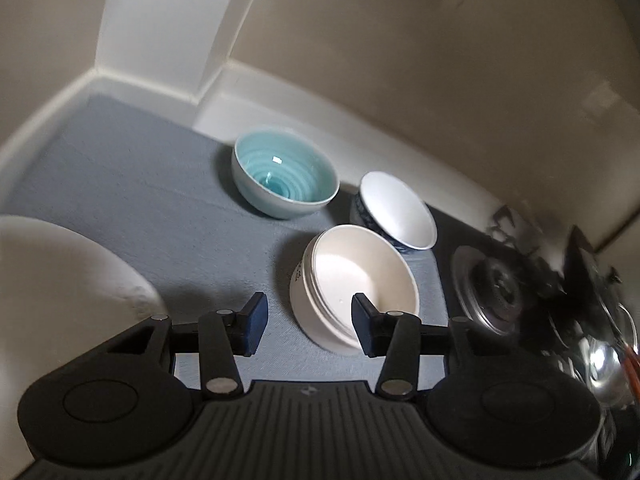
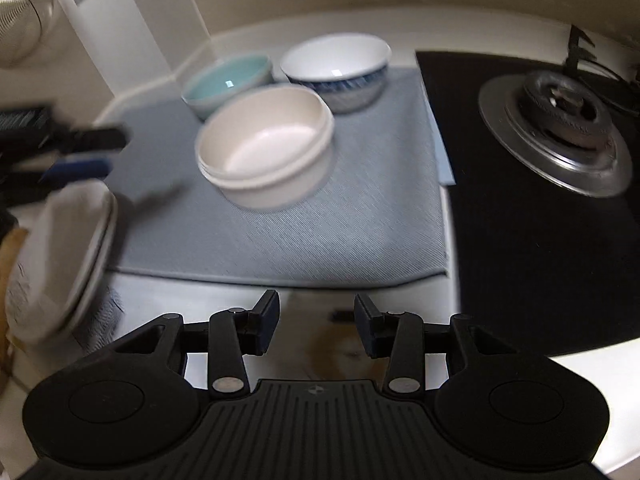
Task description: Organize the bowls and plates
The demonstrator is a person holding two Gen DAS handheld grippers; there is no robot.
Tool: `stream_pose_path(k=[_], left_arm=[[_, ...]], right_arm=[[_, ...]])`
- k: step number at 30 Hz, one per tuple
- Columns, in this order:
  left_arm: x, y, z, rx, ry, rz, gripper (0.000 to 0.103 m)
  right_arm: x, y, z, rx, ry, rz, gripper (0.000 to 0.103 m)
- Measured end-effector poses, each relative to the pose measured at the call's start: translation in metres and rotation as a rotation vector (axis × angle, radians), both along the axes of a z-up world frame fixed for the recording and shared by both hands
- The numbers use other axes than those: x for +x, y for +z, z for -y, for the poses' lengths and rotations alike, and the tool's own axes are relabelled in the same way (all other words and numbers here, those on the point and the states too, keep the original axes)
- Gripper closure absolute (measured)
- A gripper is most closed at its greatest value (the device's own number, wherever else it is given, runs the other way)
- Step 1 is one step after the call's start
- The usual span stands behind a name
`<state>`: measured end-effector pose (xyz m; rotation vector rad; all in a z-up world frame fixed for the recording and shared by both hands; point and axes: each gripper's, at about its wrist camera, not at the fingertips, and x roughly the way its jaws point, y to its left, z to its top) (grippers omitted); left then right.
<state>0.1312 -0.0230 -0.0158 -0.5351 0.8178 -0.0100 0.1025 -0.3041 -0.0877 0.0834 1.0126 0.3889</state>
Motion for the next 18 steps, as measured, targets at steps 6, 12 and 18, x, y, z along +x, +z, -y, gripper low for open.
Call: stream_pose_path(k=[6, 12, 18], left_arm=[[0.045, -0.030, 0.015, -0.028, 0.020, -0.096, 0.052], [0.057, -0.041, 0.022, 0.011, 0.005, -0.124, 0.080], [0.035, -0.038, 0.035, 0.055, -0.037, -0.152, 0.081]], right_arm=[[0.002, -0.016, 0.016, -0.062, 0.023, -0.069, 0.063], [0.002, -0.016, 0.026, -0.066, 0.059, -0.063, 0.081], [0.005, -0.014, 0.037, -0.039, 0.066, -0.070, 0.088]])
